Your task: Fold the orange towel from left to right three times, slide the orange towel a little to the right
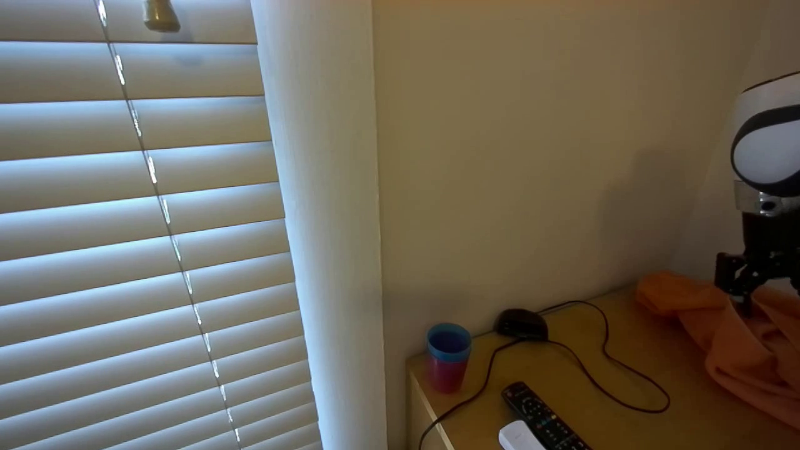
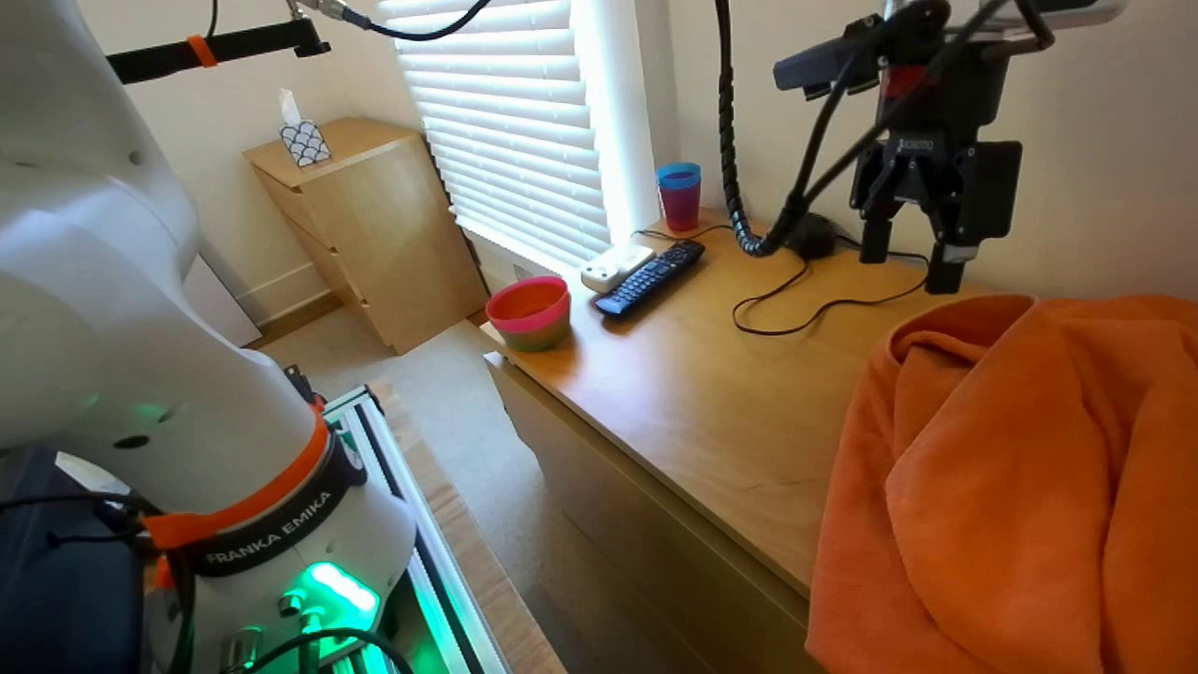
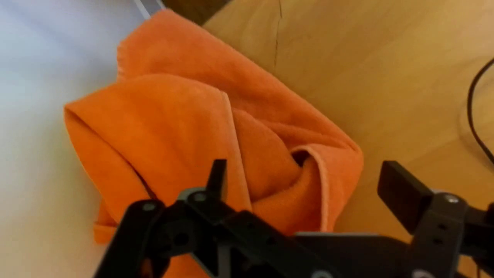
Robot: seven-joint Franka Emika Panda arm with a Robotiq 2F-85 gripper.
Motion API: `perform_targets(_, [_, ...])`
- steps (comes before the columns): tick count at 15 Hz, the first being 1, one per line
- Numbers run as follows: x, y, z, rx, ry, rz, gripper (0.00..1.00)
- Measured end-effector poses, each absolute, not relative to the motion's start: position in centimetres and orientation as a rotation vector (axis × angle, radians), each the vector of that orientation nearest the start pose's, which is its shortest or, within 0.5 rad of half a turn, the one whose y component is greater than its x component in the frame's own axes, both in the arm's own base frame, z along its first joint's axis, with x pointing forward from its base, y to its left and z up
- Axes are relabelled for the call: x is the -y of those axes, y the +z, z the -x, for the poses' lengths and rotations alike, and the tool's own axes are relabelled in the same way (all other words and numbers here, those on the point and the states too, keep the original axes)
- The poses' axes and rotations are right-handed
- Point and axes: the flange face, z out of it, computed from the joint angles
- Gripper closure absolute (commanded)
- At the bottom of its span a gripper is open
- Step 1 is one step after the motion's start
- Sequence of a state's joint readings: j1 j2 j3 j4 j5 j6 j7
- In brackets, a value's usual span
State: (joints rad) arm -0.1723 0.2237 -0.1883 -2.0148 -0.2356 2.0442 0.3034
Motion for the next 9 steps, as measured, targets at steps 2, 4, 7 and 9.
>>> perform_targets(2, [20.3, 31.9, -53.6, -0.774, 0.169, 3.245, 0.00])
perform_targets(4, [19.1, 30.1, -53.8, -0.649, 0.014, 3.243, 0.00])
perform_targets(7, [17.1, 27.5, -53.9, -0.461, -0.212, 3.284, 0.00])
perform_targets(9, [16.6, 26.0, -53.6, -0.390, -0.304, 3.292, 0.00])
